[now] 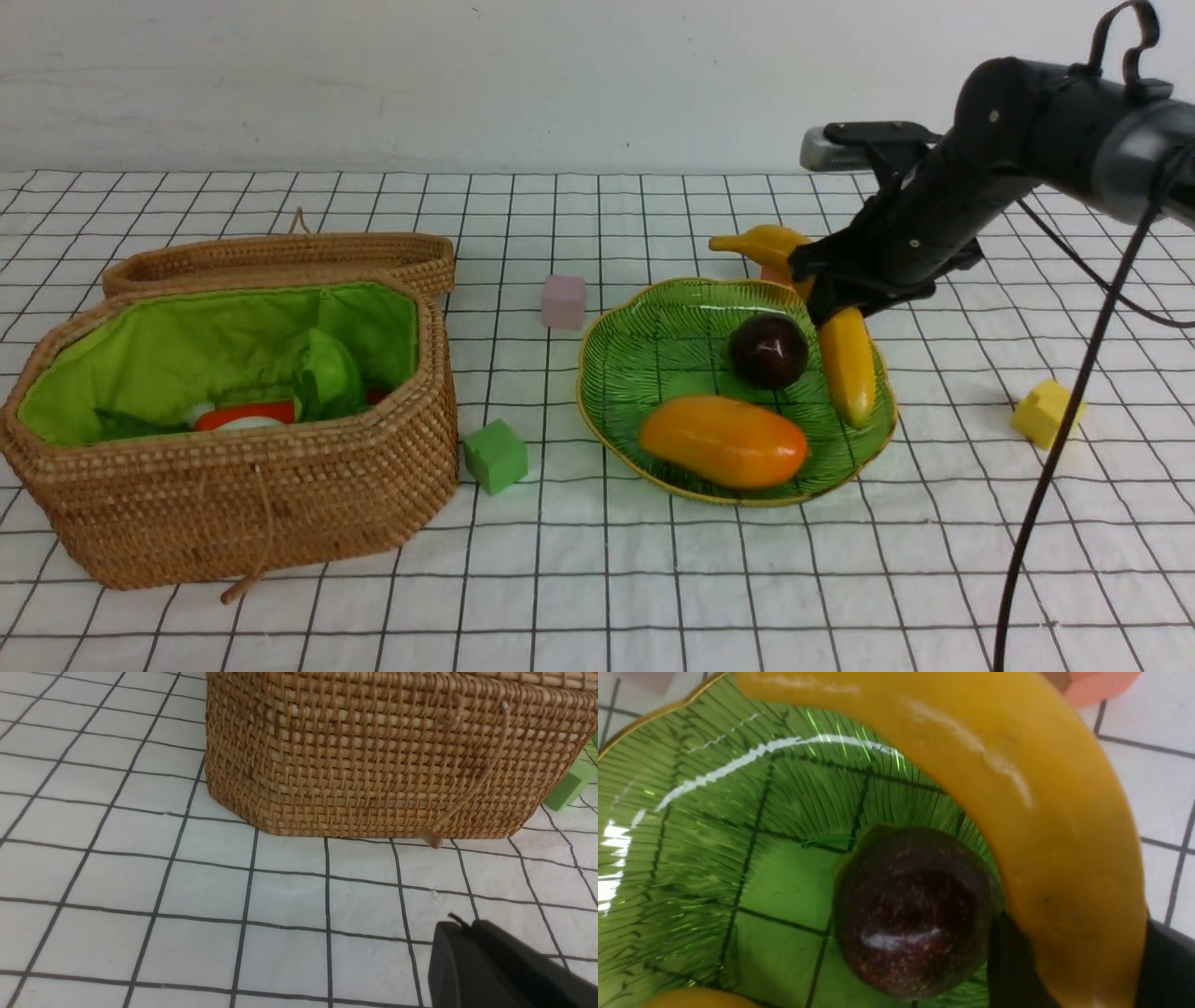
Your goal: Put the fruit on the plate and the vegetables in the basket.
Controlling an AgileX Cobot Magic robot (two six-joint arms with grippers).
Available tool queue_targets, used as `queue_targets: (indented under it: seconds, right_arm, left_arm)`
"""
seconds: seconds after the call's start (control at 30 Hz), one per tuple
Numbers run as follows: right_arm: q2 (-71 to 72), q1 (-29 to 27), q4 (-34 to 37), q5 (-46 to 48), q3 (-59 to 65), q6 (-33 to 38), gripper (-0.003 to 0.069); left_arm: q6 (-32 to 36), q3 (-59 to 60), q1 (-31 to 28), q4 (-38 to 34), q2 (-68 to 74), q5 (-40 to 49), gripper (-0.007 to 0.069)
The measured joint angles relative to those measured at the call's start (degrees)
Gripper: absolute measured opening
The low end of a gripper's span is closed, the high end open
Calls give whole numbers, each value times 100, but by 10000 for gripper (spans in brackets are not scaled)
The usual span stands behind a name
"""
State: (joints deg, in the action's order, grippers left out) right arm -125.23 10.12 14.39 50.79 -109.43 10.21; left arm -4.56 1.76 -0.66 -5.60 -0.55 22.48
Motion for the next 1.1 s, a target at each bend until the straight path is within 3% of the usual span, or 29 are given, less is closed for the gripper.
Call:
queue_targets:
  seconds: [0.13, 0.23, 0.33, 0.5, 0.7, 0.73, 0.77, 0.8, 0.83, 0.93, 1.1]
  right_arm:
    - [-11, 0, 0, 122, -69, -14, 446]
    - [163, 0, -7, 559, -93, 130, 570]
    - [515, 0, -90, 972, -93, 255, 610]
    - [1494, 0, -299, 1743, -99, 281, 578]
    - [2924, 0, -313, 2021, 18, 233, 419]
    - [3331, 0, -259, 2035, 353, 94, 335]
    - [3432, 0, -244, 2035, 401, 59, 314]
    - [3874, 0, -202, 2056, 927, -73, 226]
    - [3874, -2, -194, 2056, 994, -84, 215]
    - [4674, -2, -135, 2075, 2353, -209, 18]
    - [5374, -2, -129, 2082, 3836, -218, -8]
  left_arm:
    - [0, 0, 0, 0, 0, 0, 20]
    - [0, 0, 0, 0, 0, 0, 20]
    - [0, 0, 0, 0, 0, 0, 20]
    - [0, 0, 0, 0, 0, 0, 20]
    - [0, 0, 0, 0, 0, 0, 20]
    - [0, 0, 0, 0, 0, 0, 20]
    - [0, 0, 0, 0, 0, 0, 20]
    - [0, 0, 0, 0, 0, 0, 20]
    - [0, 0, 0, 0, 0, 0, 20]
    - [0, 0, 0, 0, 0, 0, 20]
    - [0, 0, 0, 0, 0, 0, 20]
